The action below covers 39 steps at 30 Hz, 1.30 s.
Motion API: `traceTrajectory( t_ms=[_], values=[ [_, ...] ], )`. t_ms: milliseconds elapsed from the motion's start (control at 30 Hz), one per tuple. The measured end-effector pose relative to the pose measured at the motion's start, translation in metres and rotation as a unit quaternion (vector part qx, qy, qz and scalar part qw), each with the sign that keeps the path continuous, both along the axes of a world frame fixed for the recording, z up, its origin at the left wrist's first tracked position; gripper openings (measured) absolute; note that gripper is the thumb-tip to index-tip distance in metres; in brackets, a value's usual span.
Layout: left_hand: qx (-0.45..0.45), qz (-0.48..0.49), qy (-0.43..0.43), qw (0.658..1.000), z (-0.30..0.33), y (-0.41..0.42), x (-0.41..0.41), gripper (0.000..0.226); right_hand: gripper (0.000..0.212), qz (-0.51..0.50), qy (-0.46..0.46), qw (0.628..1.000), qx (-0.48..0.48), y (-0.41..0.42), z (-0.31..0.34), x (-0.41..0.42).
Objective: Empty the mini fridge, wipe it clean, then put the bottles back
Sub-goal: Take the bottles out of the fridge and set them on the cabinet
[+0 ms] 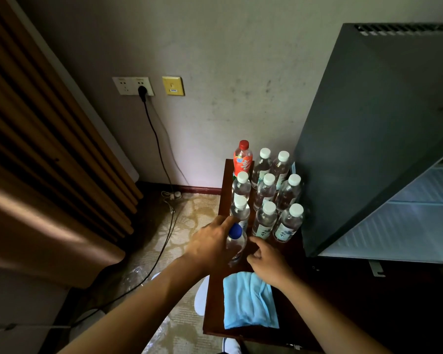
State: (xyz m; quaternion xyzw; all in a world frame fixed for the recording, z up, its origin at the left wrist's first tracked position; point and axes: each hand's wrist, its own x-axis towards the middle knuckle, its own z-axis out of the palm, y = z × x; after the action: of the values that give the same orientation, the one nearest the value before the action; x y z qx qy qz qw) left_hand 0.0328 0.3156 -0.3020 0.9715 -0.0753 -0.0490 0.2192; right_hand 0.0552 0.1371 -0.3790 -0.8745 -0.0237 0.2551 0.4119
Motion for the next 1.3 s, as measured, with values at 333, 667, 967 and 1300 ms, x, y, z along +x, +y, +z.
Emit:
traceTrajectory(
  t_ms=[333,667,967,1300],
  values=[
    [-0.027,0.021,-0.004,0.999,-0.006,0.01,-0.004,0.058,0.05,0.003,0.0,1.0,0.011,0.002,-0.003,0.001],
    [-0.028,0.057,0.033,0.997,-0.018,0.017,-0.01,0.076,0.04,0.014,0.006,1.0,0.005,0.002,-0.009,-0.001],
    [-0.055,0.166,0.106,0.979,-0.049,0.017,-0.036,0.075,0.045,-0.009,0.045,0.998,-0.046,-0.011,-0.022,-0.008],
    [-0.04,0.187,0.274,0.943,-0.099,0.004,-0.056,0.06,0.052,-0.011,0.069,0.988,-0.14,-0.025,-0.037,-0.021]
  ],
)
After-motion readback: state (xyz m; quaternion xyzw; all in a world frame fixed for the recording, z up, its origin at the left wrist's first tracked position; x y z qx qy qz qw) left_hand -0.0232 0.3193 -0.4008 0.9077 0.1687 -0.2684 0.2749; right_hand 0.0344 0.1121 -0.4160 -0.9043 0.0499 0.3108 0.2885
